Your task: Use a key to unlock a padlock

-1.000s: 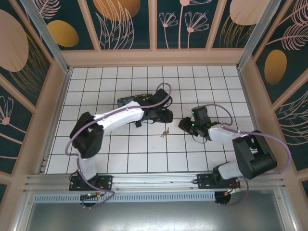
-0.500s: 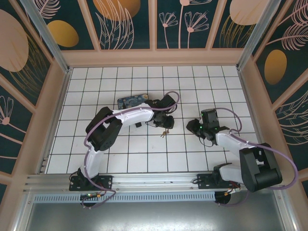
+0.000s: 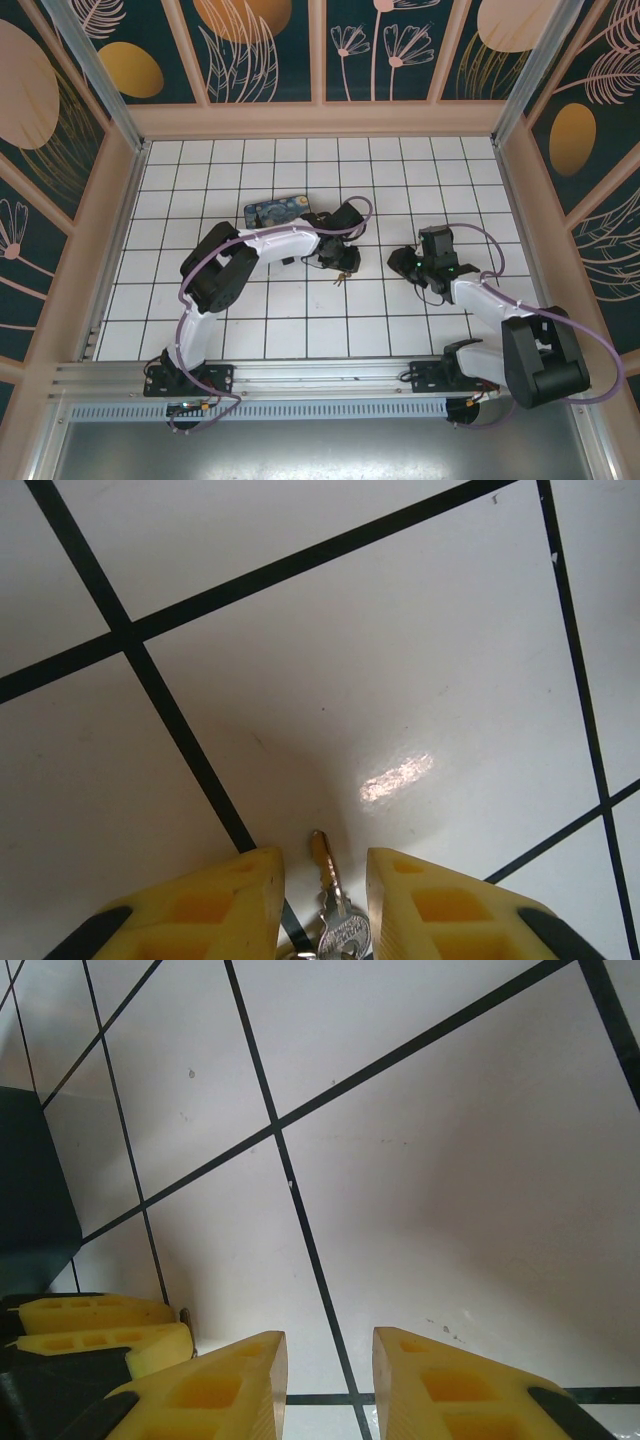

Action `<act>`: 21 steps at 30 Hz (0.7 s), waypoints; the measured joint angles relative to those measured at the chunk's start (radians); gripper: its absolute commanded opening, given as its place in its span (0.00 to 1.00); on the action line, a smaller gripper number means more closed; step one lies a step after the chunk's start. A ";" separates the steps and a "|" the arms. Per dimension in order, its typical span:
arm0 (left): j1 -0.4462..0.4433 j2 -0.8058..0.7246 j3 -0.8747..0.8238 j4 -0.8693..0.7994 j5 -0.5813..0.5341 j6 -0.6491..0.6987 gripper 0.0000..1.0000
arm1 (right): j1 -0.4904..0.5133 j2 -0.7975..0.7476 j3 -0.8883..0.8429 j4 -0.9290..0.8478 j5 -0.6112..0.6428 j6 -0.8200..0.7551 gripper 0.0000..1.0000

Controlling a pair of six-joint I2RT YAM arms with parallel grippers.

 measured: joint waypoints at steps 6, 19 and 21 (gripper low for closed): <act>-0.018 0.000 0.001 -0.004 -0.051 -0.001 0.26 | 0.000 0.000 0.000 0.000 0.000 0.000 0.28; -0.055 0.023 0.048 -0.059 -0.150 -0.010 0.20 | 0.000 0.000 0.000 0.009 -0.007 0.000 0.28; -0.059 0.027 0.052 -0.068 -0.171 -0.023 0.19 | 0.000 0.000 0.000 0.015 -0.007 0.000 0.28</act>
